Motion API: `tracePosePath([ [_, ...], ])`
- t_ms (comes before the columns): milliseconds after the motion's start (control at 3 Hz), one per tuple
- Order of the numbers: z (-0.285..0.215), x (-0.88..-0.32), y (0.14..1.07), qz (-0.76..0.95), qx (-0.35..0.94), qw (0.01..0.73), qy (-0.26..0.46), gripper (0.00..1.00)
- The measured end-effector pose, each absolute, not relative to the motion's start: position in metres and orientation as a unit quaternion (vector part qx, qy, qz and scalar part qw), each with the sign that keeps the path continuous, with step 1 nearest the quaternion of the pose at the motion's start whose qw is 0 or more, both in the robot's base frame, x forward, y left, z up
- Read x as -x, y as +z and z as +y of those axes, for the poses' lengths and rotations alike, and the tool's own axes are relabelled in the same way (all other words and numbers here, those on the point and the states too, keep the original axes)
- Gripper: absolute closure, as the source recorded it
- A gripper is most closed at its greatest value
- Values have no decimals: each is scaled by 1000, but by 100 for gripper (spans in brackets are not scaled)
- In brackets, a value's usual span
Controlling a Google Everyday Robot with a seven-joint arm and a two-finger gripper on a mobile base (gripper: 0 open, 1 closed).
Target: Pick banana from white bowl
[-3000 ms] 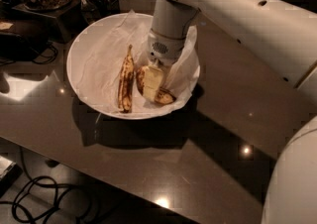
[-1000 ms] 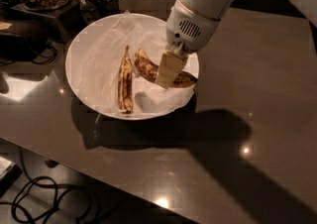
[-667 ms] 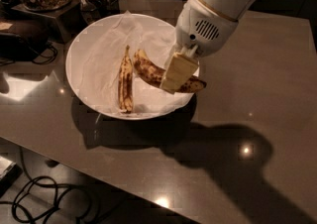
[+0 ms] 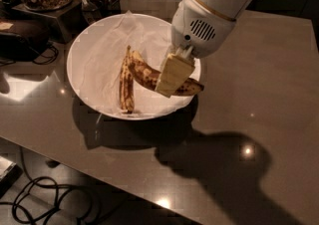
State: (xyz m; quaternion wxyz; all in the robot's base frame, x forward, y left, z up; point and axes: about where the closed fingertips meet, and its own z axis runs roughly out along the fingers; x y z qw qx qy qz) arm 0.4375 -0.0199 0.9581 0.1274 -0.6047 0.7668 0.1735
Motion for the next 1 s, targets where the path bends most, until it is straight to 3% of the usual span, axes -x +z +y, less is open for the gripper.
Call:
tracePosePath([
  [667,-35,-367,968,799,559,131,177,100],
  [1000,-35,-366,968,800,558,132,175,100],
])
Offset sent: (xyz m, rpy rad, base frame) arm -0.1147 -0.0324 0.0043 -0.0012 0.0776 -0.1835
